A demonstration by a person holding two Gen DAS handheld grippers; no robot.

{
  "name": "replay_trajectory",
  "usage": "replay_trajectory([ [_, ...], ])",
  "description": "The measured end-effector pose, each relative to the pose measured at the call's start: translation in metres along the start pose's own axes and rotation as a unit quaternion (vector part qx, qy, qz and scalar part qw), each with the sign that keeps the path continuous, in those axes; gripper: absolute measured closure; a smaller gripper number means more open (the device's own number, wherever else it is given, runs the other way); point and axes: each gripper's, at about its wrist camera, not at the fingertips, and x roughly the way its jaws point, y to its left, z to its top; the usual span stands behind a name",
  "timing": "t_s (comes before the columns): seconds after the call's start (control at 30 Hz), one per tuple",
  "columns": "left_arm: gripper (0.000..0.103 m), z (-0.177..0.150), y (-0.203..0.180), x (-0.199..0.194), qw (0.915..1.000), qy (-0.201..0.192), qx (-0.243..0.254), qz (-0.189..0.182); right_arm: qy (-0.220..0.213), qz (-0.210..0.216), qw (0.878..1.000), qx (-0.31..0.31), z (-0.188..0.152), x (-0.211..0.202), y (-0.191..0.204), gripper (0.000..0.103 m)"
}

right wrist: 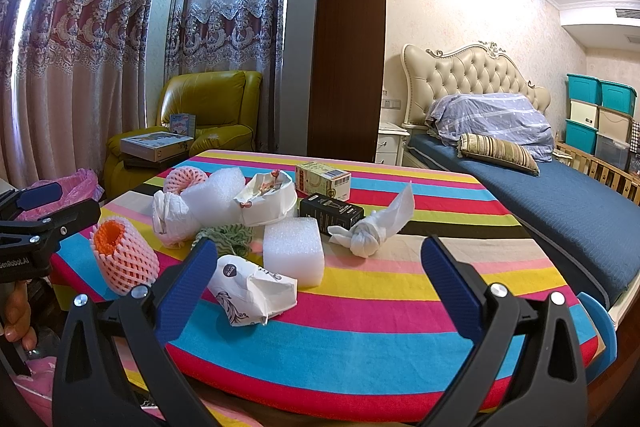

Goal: Collect trash

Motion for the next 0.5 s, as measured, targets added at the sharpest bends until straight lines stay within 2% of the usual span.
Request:
replay_trajectory([
  [0.5,0.007,-0.0003,0.0009,0.0004,1.0000,-0.001,0.000,0.001,0.000,0.000,1.000,0.000,-0.0003,-0.0014,0.0000,0.004],
])
